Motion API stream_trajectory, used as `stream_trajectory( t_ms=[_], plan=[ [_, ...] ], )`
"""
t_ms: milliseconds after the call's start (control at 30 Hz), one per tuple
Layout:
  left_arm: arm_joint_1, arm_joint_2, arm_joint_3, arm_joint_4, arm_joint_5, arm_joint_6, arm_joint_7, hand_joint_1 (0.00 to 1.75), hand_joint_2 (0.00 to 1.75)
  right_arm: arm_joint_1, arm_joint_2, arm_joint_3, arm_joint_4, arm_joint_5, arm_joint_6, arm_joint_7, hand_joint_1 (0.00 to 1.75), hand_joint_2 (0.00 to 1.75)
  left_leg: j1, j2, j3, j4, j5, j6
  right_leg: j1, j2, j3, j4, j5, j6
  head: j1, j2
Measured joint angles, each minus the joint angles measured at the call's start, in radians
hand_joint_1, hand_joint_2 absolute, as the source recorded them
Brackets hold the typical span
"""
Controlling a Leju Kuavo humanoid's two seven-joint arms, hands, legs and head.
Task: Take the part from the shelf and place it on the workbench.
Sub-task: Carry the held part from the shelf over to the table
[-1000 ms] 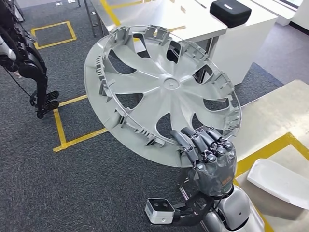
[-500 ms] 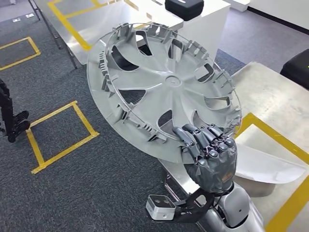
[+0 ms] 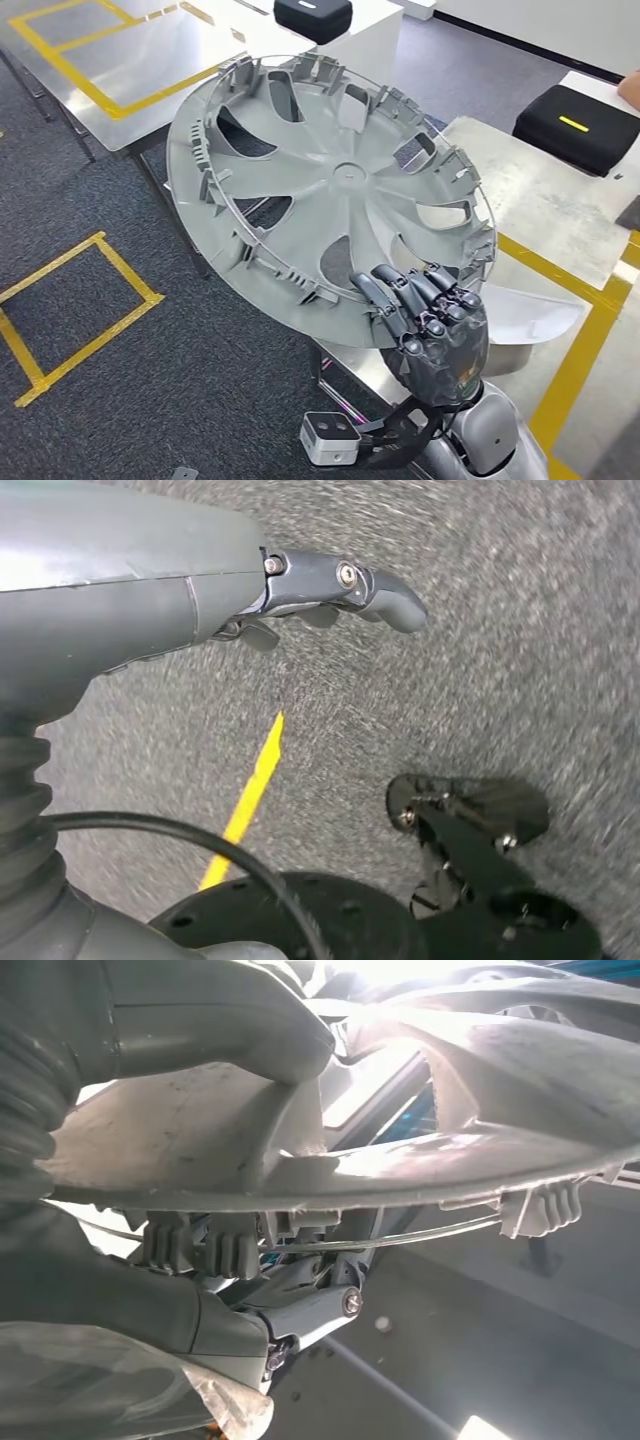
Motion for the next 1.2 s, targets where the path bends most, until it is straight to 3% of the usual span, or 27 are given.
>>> stream_trajectory(
  t_ms=[33, 67, 100, 167, 233, 267, 333, 367, 433, 500, 567, 600, 633, 700, 733, 800, 867, 933, 1000, 1067, 1100, 1133, 1200],
  plan=[
    [0.002, 0.001, -0.001, 0.0, -0.007, -0.004, 0.002, 0.0, 1.75, 0.0, 0.0, 0.001, 0.001, 0.0, 0.0, 0.002, 1.75, 1.75, 0.0, 0.015, 0.0, 0.0, -0.002, -0.001, -0.004, -0.006, -0.028, 0.055, -0.018, 0.005, 0.0, 0.0],
    [0.002, 0.002, -0.003, 0.001, -0.016, -0.01, 0.004, 0.0, 1.75, -0.001, 0.0, 0.003, 0.004, 0.0, 0.0, 0.004, 1.75, 1.75, 0.001, 0.028, 0.002, 0.0, -0.004, -0.003, -0.007, -0.009, -0.039, 0.077, -0.017, 0.01, 0.0, 0.0],
    [0.002, 0.004, -0.007, 0.002, -0.027, -0.018, 0.008, 0.0, 1.75, -0.002, 0.0, 0.004, 0.006, 0.0, 0.0, 0.008, 1.75, 1.75, 0.003, 0.04, 0.004, 0.0, -0.006, -0.006, -0.011, -0.013, -0.03, 0.059, 0.002, 0.014, 0.0, 0.0],
    [0.001, 0.011, -0.021, 0.003, -0.053, -0.029, 0.015, 0.0, 1.75, -0.006, 0.0, 0.008, 0.011, 0.0, 0.0, 0.014, 1.75, 1.75, 0.004, 0.061, 0.012, 0.001, -0.013, -0.015, -0.014, -0.046, 0.043, -0.073, 0.063, 0.021, 0.0, 0.0],
    [0.0, 0.019, -0.035, 0.004, -0.075, -0.035, 0.018, 0.0, 1.75, -0.015, 0.0, 0.016, 0.014, 0.0, 0.0, 0.019, 1.75, 1.75, 0.0, 0.078, 0.02, 0.003, -0.022, -0.028, -0.011, -0.078, 0.107, -0.181, 0.09, 0.015, 0.0, 0.0],
    [0.001, 0.024, -0.042, 0.005, -0.085, -0.037, 0.018, 0.0, 1.75, -0.018, 0.0, 0.019, 0.016, 0.0, 0.0, 0.021, 1.75, 1.75, -0.003, 0.085, 0.023, 0.004, -0.025, -0.033, -0.008, -0.083, 0.118, -0.197, 0.087, 0.007, 0.0, 0.0],
    [0.002, 0.031, -0.057, 0.007, -0.108, -0.043, 0.015, 0.0, 1.75, -0.022, 0.0, 0.024, 0.017, 0.0, 0.0, 0.029, 1.75, 1.75, -0.004, 0.1, 0.03, 0.002, -0.03, -0.042, -0.005, -0.063, 0.119, -0.196, 0.084, -0.011, -0.001, 0.0],
    [0.002, 0.036, -0.068, 0.007, -0.12, -0.046, 0.012, 0.0, 1.75, -0.024, 0.0, 0.027, 0.018, 0.0, 0.0, 0.035, 1.75, 1.75, -0.002, 0.098, 0.034, 0.003, -0.035, -0.048, -0.005, -0.053, 0.12, -0.196, 0.083, -0.019, -0.002, 0.0],
    [0.002, 0.044, -0.089, 0.008, -0.143, -0.054, 0.002, 0.0, 1.75, -0.03, 0.0, 0.035, 0.019, 0.0, 0.0, 0.047, 1.75, 1.75, 0.003, 0.065, 0.022, 0.041, -0.064, -0.057, -0.007, -0.034, 0.124, -0.198, 0.083, -0.032, -0.007, 0.0],
    [0.005, 0.052, -0.106, 0.01, -0.158, -0.063, -0.007, 0.0, 1.75, -0.036, 0.0, 0.044, 0.023, -0.001, 0.0, 0.056, 1.75, 1.75, 0.004, 0.026, -0.035, 0.157, -0.121, -0.057, -0.006, -0.013, 0.126, -0.198, 0.082, -0.04, -0.011, 0.0],
    [0.013, 0.059, -0.12, 0.013, -0.165, -0.069, -0.012, 0.0, 1.75, -0.041, 0.0, 0.055, 0.028, 0.0, 0.0, 0.064, 1.75, 1.75, 0.001, 0.016, -0.101, 0.272, -0.151, -0.052, -0.001, 0.014, 0.128, -0.198, 0.08, -0.045, -0.011, 0.0],
    [0.017, 0.061, -0.126, 0.015, -0.166, -0.074, -0.013, 0.0, 1.75, -0.042, 0.0, 0.061, 0.03, 0.0, 0.0, 0.07, 1.75, 1.75, 0.0, 0.014, -0.115, 0.285, -0.138, -0.047, 0.001, 0.029, 0.131, -0.198, 0.08, -0.046, -0.011, 0.0],
    [0.019, 0.063, -0.13, 0.016, -0.164, -0.08, -0.013, 0.0, 1.75, -0.043, -0.001, 0.066, 0.032, 0.0, 0.0, 0.076, 1.75, 1.75, -0.002, 0.009, -0.112, 0.258, -0.104, -0.041, 0.003, 0.043, 0.134, -0.198, 0.079, -0.046, -0.011, 0.0],
    [0.019, 0.067, -0.133, 0.018, -0.158, -0.093, -0.009, 0.0, 1.75, -0.047, -0.002, 0.075, 0.036, 0.0, 0.0, 0.088, 1.75, 1.75, -0.005, -0.03, -0.073, 0.136, -0.022, -0.023, 0.005, 0.067, 0.137, -0.197, 0.078, -0.046, -0.01, 0.0],
    [0.019, 0.068, -0.133, 0.019, -0.155, -0.099, -0.005, 0.0, 1.75, -0.051, -0.003, 0.079, 0.038, 0.0, 0.0, 0.093, 1.75, 1.75, -0.005, -0.055, -0.053, 0.08, 0.001, -0.017, 0.004, 0.078, 0.135, -0.196, 0.078, -0.043, -0.01, 0.0],
    [0.017, 0.069, -0.133, 0.021, -0.15, -0.104, 0.002, 0.0, 1.75, -0.057, -0.004, 0.085, 0.04, 0.0, 0.0, 0.101, 1.75, 1.75, -0.007, -0.083, -0.037, 0.032, 0.008, -0.012, -0.001, 0.099, 0.127, -0.196, 0.082, -0.033, -0.011, 0.0],
    [0.014, 0.066, -0.134, 0.021, -0.147, -0.105, 0.005, 0.0, 1.75, -0.06, -0.006, 0.088, 0.041, 0.0, 0.0, 0.105, 1.75, 1.75, -0.006, -0.062, -0.032, 0.019, 0.011, -0.012, -0.004, 0.113, 0.117, -0.198, 0.085, -0.019, -0.012, 0.0],
    [0.012, 0.063, -0.134, 0.021, -0.147, -0.106, 0.006, 0.0, 1.75, -0.065, -0.009, 0.091, 0.041, -0.001, 0.0, 0.106, 1.75, 1.75, -0.001, -0.036, -0.025, 0.006, 0.016, -0.007, -0.001, 0.072, 0.097, -0.168, 0.064, -0.008, -0.006, 0.0],
    [0.01, 0.06, -0.134, 0.021, -0.146, -0.106, 0.011, 0.0, 1.75, -0.07, -0.011, 0.096, 0.042, -0.001, 0.0, 0.107, 1.75, 1.75, 0.0, -0.009, -0.022, 0.002, 0.017, -0.002, -0.001, 0.012, 0.042, -0.061, 0.009, 0.004, 0.002, 0.0],
    [0.01, 0.058, -0.134, 0.021, -0.146, -0.106, 0.021, 0.0, 1.75, -0.071, -0.016, 0.101, 0.042, 0.0, 0.0, 0.106, 1.75, 1.75, 0.0, 0.019, -0.021, 0.002, 0.015, -0.001, -0.005, -0.007, -0.017, 0.053, -0.029, 0.014, 0.002, 0.0],
    [0.009, 0.057, -0.134, 0.021, -0.146, -0.105, 0.026, 0.0, 1.75, -0.07, -0.019, 0.101, 0.042, 0.0, 0.0, 0.105, 1.75, 1.75, 0.0, 0.033, -0.021, 0.002, 0.013, -0.002, -0.007, -0.01, -0.025, 0.068, -0.023, 0.017, 0.003, 0.0],
    [0.008, 0.055, -0.134, 0.021, -0.146, -0.105, 0.031, 0.0, 1.75, -0.069, -0.022, 0.101, 0.042, 0.0, 0.0, 0.103, 1.75, 1.75, 0.0, 0.045, -0.019, 0.002, 0.012, -0.003, -0.008, -0.015, -0.012, 0.041, 0.0, 0.019, 0.003, 0.0],
    [0.004, 0.053, -0.134, 0.021, -0.146, -0.104, 0.039, 0.0, 1.75, -0.068, -0.025, 0.098, 0.042, -0.001, 0.0, 0.097, 1.75, 1.75, -0.001, 0.067, -0.014, 0.003, 0.006, -0.01, -0.007, -0.045, 0.06, -0.093, 0.059, 0.019, 0.003, 0.0]
  ],
)
